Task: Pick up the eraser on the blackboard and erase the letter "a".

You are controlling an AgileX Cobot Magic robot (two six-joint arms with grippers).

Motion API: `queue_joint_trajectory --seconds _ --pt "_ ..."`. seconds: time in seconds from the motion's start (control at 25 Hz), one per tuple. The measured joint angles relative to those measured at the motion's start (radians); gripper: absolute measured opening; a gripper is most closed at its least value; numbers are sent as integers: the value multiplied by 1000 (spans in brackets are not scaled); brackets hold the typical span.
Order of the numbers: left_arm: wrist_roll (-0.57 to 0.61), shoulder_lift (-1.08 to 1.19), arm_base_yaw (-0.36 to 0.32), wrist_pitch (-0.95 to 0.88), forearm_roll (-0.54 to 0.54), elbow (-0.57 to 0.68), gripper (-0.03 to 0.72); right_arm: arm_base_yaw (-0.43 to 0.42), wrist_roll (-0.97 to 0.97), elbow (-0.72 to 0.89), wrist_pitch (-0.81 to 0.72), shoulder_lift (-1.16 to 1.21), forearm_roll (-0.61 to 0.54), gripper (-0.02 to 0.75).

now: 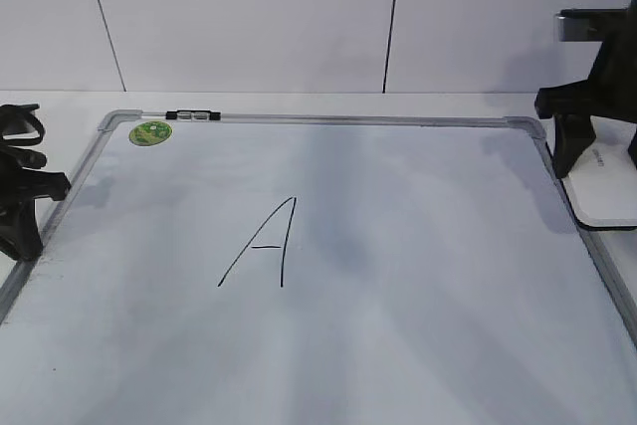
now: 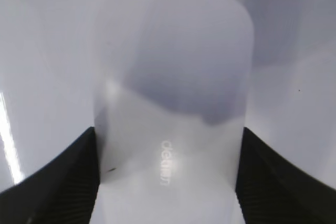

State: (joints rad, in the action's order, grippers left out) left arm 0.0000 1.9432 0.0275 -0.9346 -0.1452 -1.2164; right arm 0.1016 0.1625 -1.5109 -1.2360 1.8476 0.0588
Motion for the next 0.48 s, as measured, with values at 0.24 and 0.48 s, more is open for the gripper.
queue_joint_trajectory --seconds 0.24,0.48 --pt "0 0 0 0 0 0 46 -16 -18 -42 8 86 -32 557" --pt "0 0 0 0 0 0 46 -32 -40 -72 9 140 -64 557"
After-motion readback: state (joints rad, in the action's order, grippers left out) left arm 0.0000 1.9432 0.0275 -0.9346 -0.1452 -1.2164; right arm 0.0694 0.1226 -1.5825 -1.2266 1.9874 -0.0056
